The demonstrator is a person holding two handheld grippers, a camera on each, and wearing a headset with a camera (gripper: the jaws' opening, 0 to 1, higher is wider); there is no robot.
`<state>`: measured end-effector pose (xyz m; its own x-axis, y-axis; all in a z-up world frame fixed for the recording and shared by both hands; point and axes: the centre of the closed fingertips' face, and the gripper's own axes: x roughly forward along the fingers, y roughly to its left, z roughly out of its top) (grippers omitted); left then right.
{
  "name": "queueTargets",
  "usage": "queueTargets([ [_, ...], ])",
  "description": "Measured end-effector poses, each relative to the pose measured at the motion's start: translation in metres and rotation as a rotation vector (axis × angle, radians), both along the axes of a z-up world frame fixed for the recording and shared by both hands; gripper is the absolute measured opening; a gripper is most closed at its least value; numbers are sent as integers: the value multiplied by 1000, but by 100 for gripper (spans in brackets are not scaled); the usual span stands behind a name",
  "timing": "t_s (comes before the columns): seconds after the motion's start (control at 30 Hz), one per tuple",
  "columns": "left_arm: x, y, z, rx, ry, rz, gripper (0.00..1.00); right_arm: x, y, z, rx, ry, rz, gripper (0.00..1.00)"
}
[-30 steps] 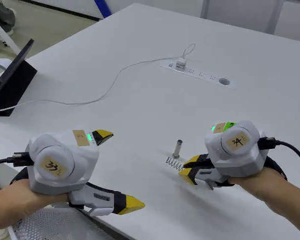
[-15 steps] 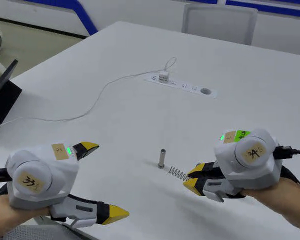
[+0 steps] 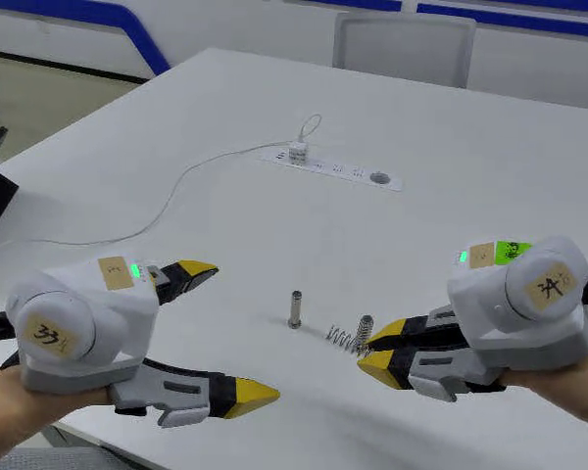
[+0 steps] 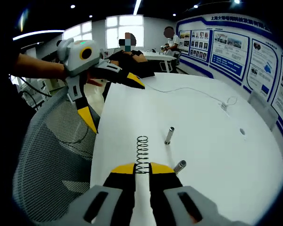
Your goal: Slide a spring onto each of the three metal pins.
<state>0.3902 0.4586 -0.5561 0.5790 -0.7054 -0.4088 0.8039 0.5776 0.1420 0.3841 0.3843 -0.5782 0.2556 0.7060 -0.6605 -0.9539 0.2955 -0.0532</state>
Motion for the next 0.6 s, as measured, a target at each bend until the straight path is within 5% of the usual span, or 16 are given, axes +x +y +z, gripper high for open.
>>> queueTargets([
  [0.1, -1, -16, 4, -23, 1, -41, 84, -3, -1, 2, -12, -14, 22, 11],
  [0.2, -7, -34, 16, -123, 25, -96, 72, -6, -6, -3, -49, -14, 50, 11],
  [0.37, -10, -44, 14, -93, 17, -131, 61, -12, -9, -4, -63, -12, 67, 11],
  [0.6, -18, -55, 1, -56, 54, -188, 50, -25, 0, -2, -72, -27, 134, 11],
])
